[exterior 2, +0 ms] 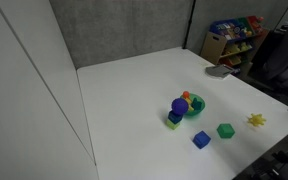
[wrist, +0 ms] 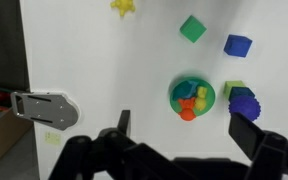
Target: Pick up the yellow toy from the table and put it in the green bowl
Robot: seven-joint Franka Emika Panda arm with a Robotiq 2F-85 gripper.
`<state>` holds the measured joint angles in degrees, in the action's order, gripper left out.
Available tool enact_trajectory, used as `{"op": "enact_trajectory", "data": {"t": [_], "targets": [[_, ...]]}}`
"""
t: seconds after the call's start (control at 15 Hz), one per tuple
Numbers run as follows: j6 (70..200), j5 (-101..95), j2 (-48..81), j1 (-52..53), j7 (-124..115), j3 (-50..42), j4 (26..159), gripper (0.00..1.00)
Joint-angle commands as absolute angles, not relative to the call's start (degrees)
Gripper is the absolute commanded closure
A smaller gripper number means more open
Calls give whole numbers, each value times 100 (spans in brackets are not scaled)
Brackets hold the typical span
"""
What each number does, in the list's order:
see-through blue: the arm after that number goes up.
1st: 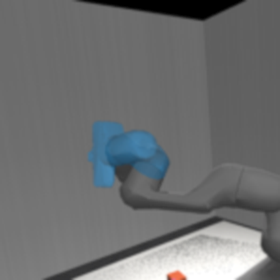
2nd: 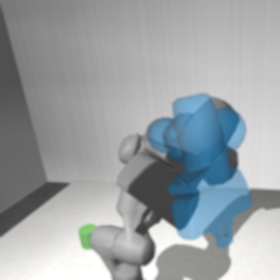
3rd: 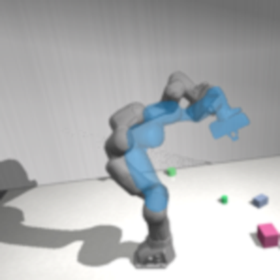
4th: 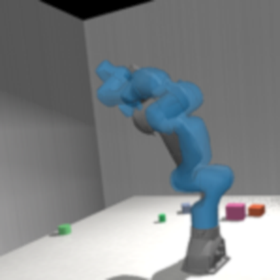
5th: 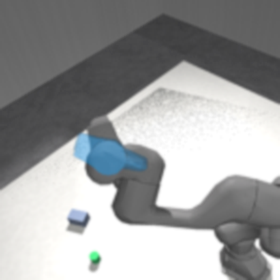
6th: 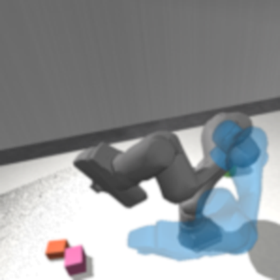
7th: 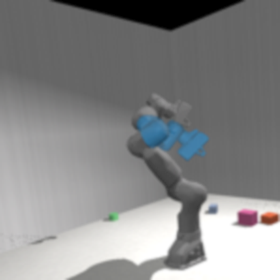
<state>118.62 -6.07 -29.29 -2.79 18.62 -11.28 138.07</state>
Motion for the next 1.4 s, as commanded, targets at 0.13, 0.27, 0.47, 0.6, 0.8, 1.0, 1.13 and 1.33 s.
{"op": "enact_trajectory", "data": {"t": [0.13,0.27,0.47,0.6,0.8,1.0,1.13,1.33], "targets": [[11336,-43,-2025,-327,2344,-1456,13380,0],[11323,-20,-1817,-412,2422,-1511,13470,0],[11512,-118,-1479,-532,2531,-1531,13578,0],[11818,-147,-1256,-611,2550,-1519,13709,0],[12574,-160,-952,-714,2611,-1510,13992,0],[13289,-174,-566,-821,2600,-1500,14194,0],[13602,-159,-315,-891,2594,-1492,14251,0],[13920,-164,-24,-982,2557,-1454,14272,0]]}}
